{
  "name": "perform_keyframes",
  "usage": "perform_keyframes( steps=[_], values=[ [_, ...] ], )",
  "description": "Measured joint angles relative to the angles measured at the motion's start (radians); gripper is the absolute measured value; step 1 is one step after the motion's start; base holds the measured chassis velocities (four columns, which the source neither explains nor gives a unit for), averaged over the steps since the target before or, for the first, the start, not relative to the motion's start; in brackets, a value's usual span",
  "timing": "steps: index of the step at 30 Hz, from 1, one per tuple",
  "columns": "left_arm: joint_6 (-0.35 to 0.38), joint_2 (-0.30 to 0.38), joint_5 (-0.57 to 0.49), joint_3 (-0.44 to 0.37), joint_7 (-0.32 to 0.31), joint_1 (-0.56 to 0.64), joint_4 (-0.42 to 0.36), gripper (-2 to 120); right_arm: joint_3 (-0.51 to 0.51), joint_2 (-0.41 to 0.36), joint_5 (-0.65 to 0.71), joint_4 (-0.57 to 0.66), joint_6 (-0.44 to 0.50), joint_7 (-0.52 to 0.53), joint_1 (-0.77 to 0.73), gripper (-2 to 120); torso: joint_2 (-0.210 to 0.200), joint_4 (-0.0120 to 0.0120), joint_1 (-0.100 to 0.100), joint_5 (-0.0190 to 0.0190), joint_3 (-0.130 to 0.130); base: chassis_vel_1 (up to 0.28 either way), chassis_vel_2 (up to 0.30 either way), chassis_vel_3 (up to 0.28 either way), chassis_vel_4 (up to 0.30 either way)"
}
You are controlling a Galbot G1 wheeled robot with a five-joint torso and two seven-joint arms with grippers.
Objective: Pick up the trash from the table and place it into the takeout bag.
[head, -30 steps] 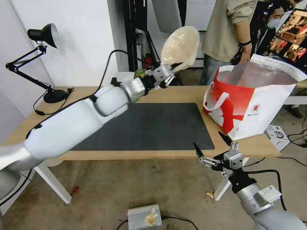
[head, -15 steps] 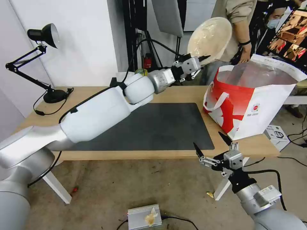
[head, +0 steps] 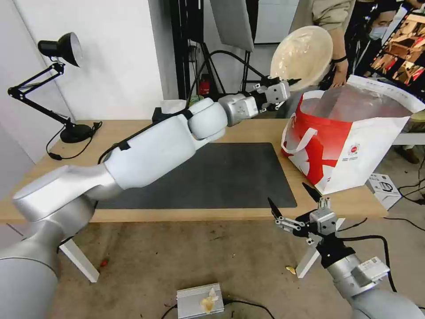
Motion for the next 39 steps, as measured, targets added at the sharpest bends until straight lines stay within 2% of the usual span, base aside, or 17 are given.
perform_keyframes(
  steps=[8,10,14,19,39],
  values=[
    [-0.004,-0.135,0.129,-0.010,0.031,0.001,0.107,2,0.000,0.000,0.000,0.000,0.000,0.000,0.000,100,0.000,-0.0002,0.000,0.0001,0.000,0.000,0.000,0.000,0.000],
    [-0.024,-0.195,0.199,-0.032,0.053,0.013,0.153,2,0.000,0.000,0.000,0.000,0.000,0.000,0.000,100,0.000,-0.0002,0.000,0.0001,0.000,0.000,0.000,0.000,0.000],
    [-0.052,-0.254,0.277,-0.057,0.077,0.030,0.201,2,0.000,0.000,0.000,0.000,0.000,0.000,0.000,100,0.000,-0.0004,0.000,0.0002,0.000,0.000,0.000,0.000,0.000],
    [-0.056,-0.276,0.303,-0.051,0.079,0.033,0.223,2,0.000,0.000,0.000,0.000,0.000,0.000,0.000,100,0.000,-0.0001,0.000,0.0000,0.000,0.000,0.000,0.000,0.000],
    [-0.076,-0.274,0.408,-0.009,0.084,0.051,0.279,2,0.000,0.000,0.000,0.000,0.000,0.000,0.000,100,0.000,0.0000,0.000,-0.0001,0.000,0.000,0.000,0.000,0.000]
  ],
)
